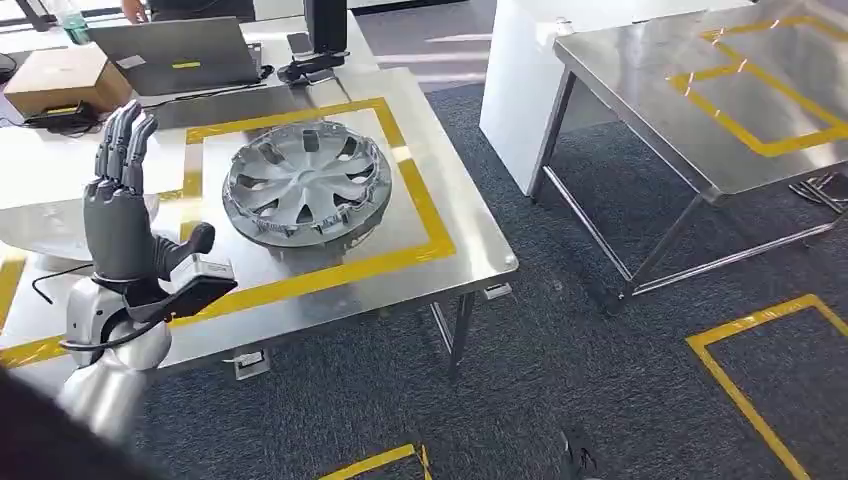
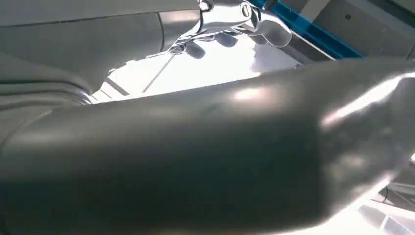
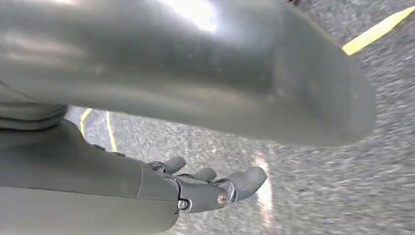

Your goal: Take the parts from the cabinet and place them on the table.

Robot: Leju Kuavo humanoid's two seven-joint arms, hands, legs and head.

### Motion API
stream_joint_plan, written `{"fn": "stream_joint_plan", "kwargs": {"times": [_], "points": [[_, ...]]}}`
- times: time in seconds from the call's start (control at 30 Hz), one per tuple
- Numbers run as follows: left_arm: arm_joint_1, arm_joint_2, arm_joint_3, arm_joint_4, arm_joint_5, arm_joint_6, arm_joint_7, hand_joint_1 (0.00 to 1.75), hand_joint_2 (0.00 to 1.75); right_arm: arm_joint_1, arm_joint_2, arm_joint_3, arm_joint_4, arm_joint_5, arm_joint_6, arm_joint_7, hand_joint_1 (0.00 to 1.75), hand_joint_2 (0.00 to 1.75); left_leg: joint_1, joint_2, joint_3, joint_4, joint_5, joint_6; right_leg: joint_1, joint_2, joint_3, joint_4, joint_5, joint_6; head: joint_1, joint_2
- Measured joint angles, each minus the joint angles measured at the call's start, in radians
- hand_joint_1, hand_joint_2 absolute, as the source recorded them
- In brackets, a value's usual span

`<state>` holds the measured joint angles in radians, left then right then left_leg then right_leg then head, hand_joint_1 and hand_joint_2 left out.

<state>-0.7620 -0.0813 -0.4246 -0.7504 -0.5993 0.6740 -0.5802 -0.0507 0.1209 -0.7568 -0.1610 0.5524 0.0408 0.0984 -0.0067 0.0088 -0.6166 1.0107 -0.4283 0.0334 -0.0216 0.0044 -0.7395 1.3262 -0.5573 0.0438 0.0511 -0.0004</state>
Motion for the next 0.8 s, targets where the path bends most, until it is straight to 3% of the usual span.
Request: {"fn": "stream_joint_plan", "kwargs": {"times": [0.03,0.07,0.1,0.13,0.17,0.23,0.27,0.3,0.33,0.4,0.43,0.47,0.5,0.57,0.6,0.63,0.67,0.73,0.8], "points": [[0.002,0.000,0.000,0.000,-0.001,0.000,0.002,0.00,0.00,0.000,0.000,-0.001,0.000,-0.002,0.000,0.000,0.00,0.00,0.001,0.000,-0.014,0.003,0.009,-0.002,0.000,0.000,0.039,-0.043,0.034,0.000,0.000,0.000],[0.002,0.000,0.000,0.000,-0.003,0.000,0.003,0.00,0.00,0.000,0.000,-0.002,0.000,-0.002,-0.001,-0.001,0.00,0.00,0.001,0.000,-0.028,0.008,0.017,-0.006,0.000,-0.001,0.100,-0.121,0.061,-0.002,0.000,0.000],[0.001,-0.001,0.000,-0.001,-0.005,0.000,0.003,0.00,0.00,-0.002,0.000,-0.003,0.000,-0.002,-0.001,-0.002,0.00,0.00,0.001,0.001,-0.038,0.015,0.024,-0.010,0.000,-0.002,0.172,-0.215,0.061,-0.004,0.000,0.000],[0.001,-0.002,0.000,-0.004,-0.008,0.000,0.003,0.00,0.00,-0.004,-0.002,-0.004,0.000,-0.002,-0.003,-0.003,0.00,0.00,-0.004,0.000,-0.049,0.021,0.029,-0.016,0.006,-0.002,0.224,-0.298,0.018,-0.012,0.002,0.000],[0.002,-0.002,0.000,-0.004,-0.009,0.000,0.003,0.00,0.00,-0.003,-0.002,-0.005,0.000,-0.003,-0.003,-0.005,0.00,0.00,-0.003,0.001,-0.046,0.019,0.036,-0.023,0.010,0.000,0.216,-0.290,0.025,-0.027,0.000,0.000],[0.000,-0.005,-0.003,-0.004,-0.010,-0.001,0.003,0.00,0.00,-0.002,-0.002,-0.007,0.000,-0.003,-0.003,-0.005,0.00,0.00,0.000,0.002,-0.046,0.015,0.051,-0.034,0.013,0.001,0.207,-0.296,0.031,-0.040,0.001,0.000],[0.000,-0.004,-0.003,-0.003,-0.011,-0.003,0.005,0.00,0.00,-0.001,-0.001,-0.008,0.000,-0.003,-0.004,-0.006,0.00,0.00,-0.004,0.001,-0.049,0.011,0.061,-0.041,0.007,0.000,0.203,-0.303,0.043,-0.049,0.002,0.000],[0.000,-0.003,-0.003,-0.002,-0.011,-0.003,0.005,0.00,0.00,-0.002,0.000,-0.008,0.000,-0.003,-0.004,-0.006,0.00,0.00,0.000,-0.004,-0.057,0.019,0.046,-0.046,0.002,-0.005,0.195,-0.306,0.058,-0.055,0.002,0.000],[-0.001,-0.002,-0.004,-0.003,-0.011,-0.003,0.005,0.00,0.00,-0.003,0.000,-0.008,0.000,-0.003,-0.004,-0.006,0.00,0.00,0.000,-0.006,-0.075,0.051,-0.007,-0.051,0.001,-0.005,0.182,-0.307,0.069,-0.063,-0.002,0.000],[0.000,-0.001,-0.005,-0.002,-0.011,-0.004,0.005,0.00,0.00,-0.002,0.000,-0.008,0.000,-0.003,-0.004,-0.006,0.00,0.00,0.008,-0.006,-0.113,0.193,-0.120,-0.062,0.001,-0.006,0.157,-0.306,0.091,-0.066,-0.003,0.000],[0.001,0.000,-0.006,-0.002,-0.011,-0.004,0.006,0.00,0.00,-0.002,0.000,-0.008,0.000,-0.003,-0.004,-0.006,0.00,0.00,0.010,-0.006,-0.130,0.268,-0.155,-0.066,0.001,-0.006,0.142,-0.305,0.102,-0.066,-0.003,0.000],[0.003,0.000,-0.008,0.000,-0.011,-0.004,0.006,0.00,0.00,-0.002,0.000,-0.008,0.000,-0.003,-0.004,-0.006,0.00,0.00,0.012,-0.006,-0.133,0.321,-0.161,-0.069,0.001,-0.006,0.127,-0.305,0.114,-0.064,-0.003,0.000],[0.005,0.000,-0.009,0.002,-0.011,-0.004,0.006,0.00,0.00,-0.001,0.000,-0.008,0.000,-0.003,-0.004,-0.006,0.00,0.00,0.014,-0.006,-0.115,0.321,-0.139,-0.070,0.001,-0.006,0.113,-0.304,0.125,-0.061,-0.003,0.000],[0.004,0.000,-0.010,0.002,-0.014,-0.004,0.006,0.00,0.00,-0.001,0.000,-0.008,0.000,-0.003,-0.004,-0.006,0.00,0.00,0.018,-0.006,-0.021,0.209,-0.075,-0.069,-0.001,-0.006,0.088,-0.302,0.144,-0.054,-0.003,0.000],[0.002,-0.001,-0.010,0.002,-0.017,-0.004,0.006,0.00,0.00,-0.002,0.000,-0.008,0.000,-0.003,-0.004,-0.006,0.00,0.00,0.019,-0.006,0.046,0.120,-0.064,-0.068,-0.002,-0.005,0.080,-0.300,0.152,-0.049,-0.003,0.000],[-0.001,-0.001,-0.010,0.001,-0.018,-0.004,0.006,0.00,0.00,-0.002,0.000,-0.008,0.000,-0.003,-0.004,-0.006,0.00,0.00,0.019,-0.009,0.098,0.035,-0.107,-0.066,-0.001,-0.005,0.074,-0.298,0.159,-0.042,-0.003,0.000],[-0.003,-0.004,-0.011,-0.001,-0.019,-0.005,0.006,0.00,0.00,-0.001,0.000,-0.008,0.000,-0.002,-0.004,-0.006,0.00,0.00,0.010,-0.015,0.116,0.017,-0.106,-0.054,-0.001,-0.005,0.073,-0.300,0.168,-0.033,0.000,0.000],[-0.005,-0.003,-0.012,0.000,-0.019,-0.007,0.008,0.00,0.00,-0.002,0.000,-0.008,0.000,-0.003,-0.004,-0.007,0.00,0.00,0.005,-0.016,0.096,0.015,-0.096,-0.040,-0.003,-0.004,0.073,-0.308,0.189,-0.019,-0.007,0.000],[-0.006,-0.003,-0.014,0.003,-0.020,-0.010,0.012,0.00,0.00,0.002,0.000,-0.008,0.000,-0.003,-0.002,-0.006,0.00,0.00,0.010,-0.011,0.082,0.006,-0.074,-0.016,-0.010,-0.003,0.065,-0.310,0.193,-0.005,-0.008,0.000]]}}
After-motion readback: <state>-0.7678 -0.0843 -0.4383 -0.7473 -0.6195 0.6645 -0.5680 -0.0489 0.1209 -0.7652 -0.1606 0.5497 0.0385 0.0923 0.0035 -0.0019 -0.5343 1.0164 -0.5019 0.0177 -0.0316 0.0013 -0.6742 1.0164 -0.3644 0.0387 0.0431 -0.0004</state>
